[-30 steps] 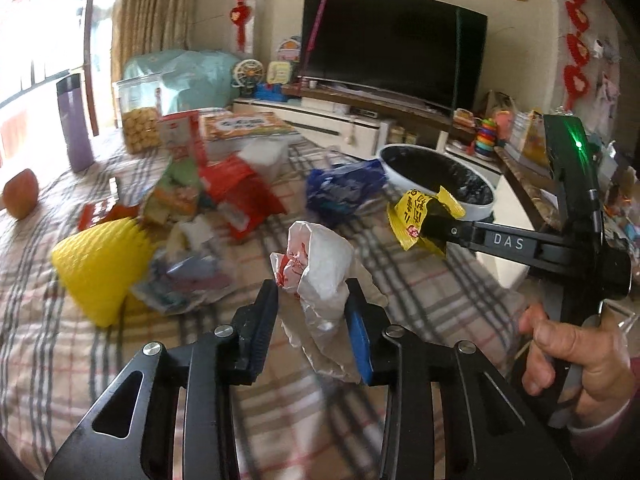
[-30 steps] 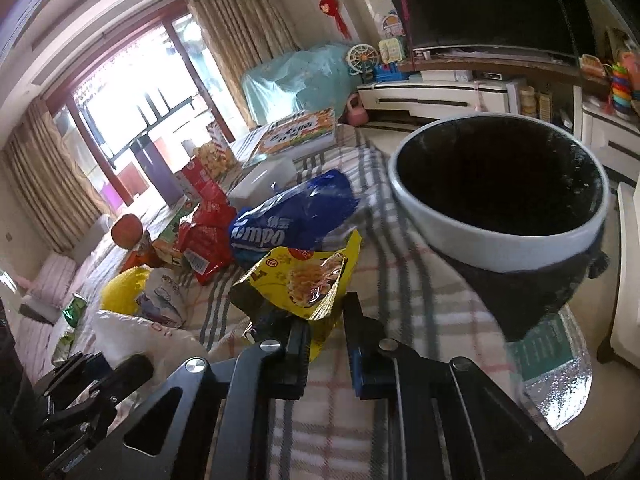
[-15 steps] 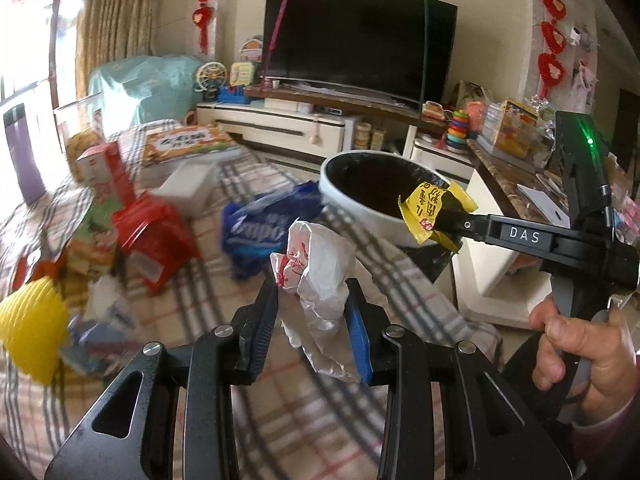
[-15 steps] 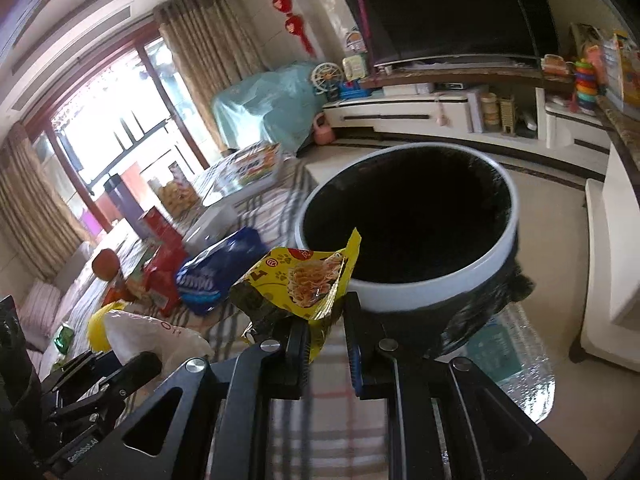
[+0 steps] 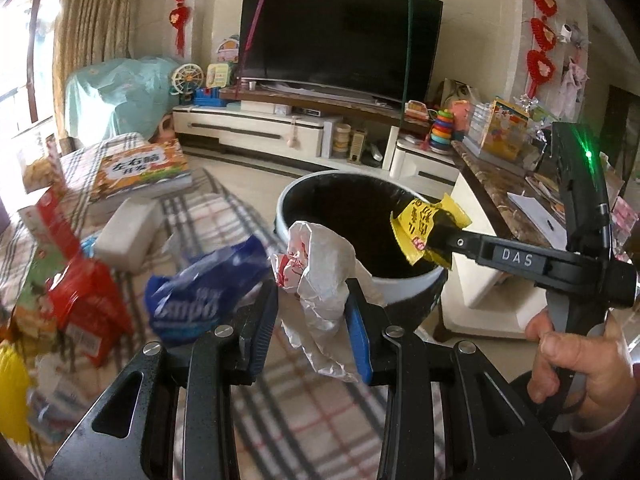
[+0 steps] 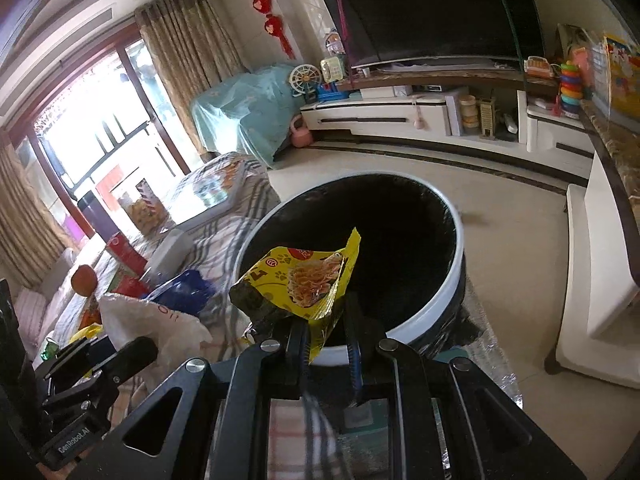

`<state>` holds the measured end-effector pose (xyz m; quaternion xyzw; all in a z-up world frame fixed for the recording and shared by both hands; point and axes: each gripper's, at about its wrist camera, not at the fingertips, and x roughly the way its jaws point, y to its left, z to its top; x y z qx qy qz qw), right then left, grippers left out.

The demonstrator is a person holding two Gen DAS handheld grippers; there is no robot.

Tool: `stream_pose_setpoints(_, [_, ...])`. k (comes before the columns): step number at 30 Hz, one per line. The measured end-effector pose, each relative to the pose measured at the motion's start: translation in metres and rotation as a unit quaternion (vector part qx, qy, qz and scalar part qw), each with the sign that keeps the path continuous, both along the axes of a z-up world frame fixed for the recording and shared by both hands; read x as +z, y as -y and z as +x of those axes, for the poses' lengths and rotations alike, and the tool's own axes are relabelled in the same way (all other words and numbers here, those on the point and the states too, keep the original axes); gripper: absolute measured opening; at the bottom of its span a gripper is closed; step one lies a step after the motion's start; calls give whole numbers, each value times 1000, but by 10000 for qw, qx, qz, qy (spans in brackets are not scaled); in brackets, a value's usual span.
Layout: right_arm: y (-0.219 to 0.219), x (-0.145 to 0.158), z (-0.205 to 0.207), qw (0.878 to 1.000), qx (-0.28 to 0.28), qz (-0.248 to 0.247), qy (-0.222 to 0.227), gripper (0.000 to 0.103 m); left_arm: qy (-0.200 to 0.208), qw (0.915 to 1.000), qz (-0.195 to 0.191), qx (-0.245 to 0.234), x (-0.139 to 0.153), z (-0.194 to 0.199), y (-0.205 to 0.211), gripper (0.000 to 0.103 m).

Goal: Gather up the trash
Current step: 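Carry both items over the bin and open both tools to drop them, then grasp the crumpled foil wrapper with the left tool while the right tool grasps the blue Ampo bag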

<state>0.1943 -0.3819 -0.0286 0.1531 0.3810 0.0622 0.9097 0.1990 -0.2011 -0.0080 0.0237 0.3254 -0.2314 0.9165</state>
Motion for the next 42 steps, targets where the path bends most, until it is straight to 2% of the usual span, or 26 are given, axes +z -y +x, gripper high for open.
stream_pose_setpoints(20, [27, -11, 48, 9983, 64, -238, -520, 19, -166, 9993, 170, -280, 2, 53, 52, 35])
stream_pose_setpoints(23, [28, -11, 50, 9982, 60, -257, -540, 20, -212, 9992, 203, -288, 0, 58, 56, 41])
stream_pose_setpoints(25, [29, -11, 51, 9982, 46, -258, -542, 20, -247, 9991, 243, -258, 0, 61, 58, 54])
stream_pose_setpoints(28, [31, -9, 48, 9983, -2, -243, -527, 20, -223, 9992, 237, -216, 0, 60, 57, 63])
stream_pose_setpoints(32, [33, -5, 42, 9987, -75, -152, -474, 22, -227, 9994, 219, -120, -3, 55, 49, 71])
stream_pose_setpoints(34, [34, -2, 37, 9990, -109, -90, -422, 29, -259, 9995, 154, -73, -5, 50, 42, 71])
stream_pose_setpoints(37, [33, 2, 29, 9994, -169, 19, -305, 44, -272, 9996, 71, 44, -7, 41, 31, 73])
stream_pose_setpoints(39, [31, 4, 23, 9995, -189, 121, -220, 64, -273, 9995, 4, 130, -8, 33, 21, 73])
stream_pose_setpoints(41, [29, 6, 15, 9995, -224, 172, -104, 76, -267, 9994, -56, 208, -8, 26, 13, 73])
stream_pose_setpoints(42, [27, 7, 12, 9995, -228, 203, -60, 78, -263, 9993, -100, 256, -8, 21, 7, 73])
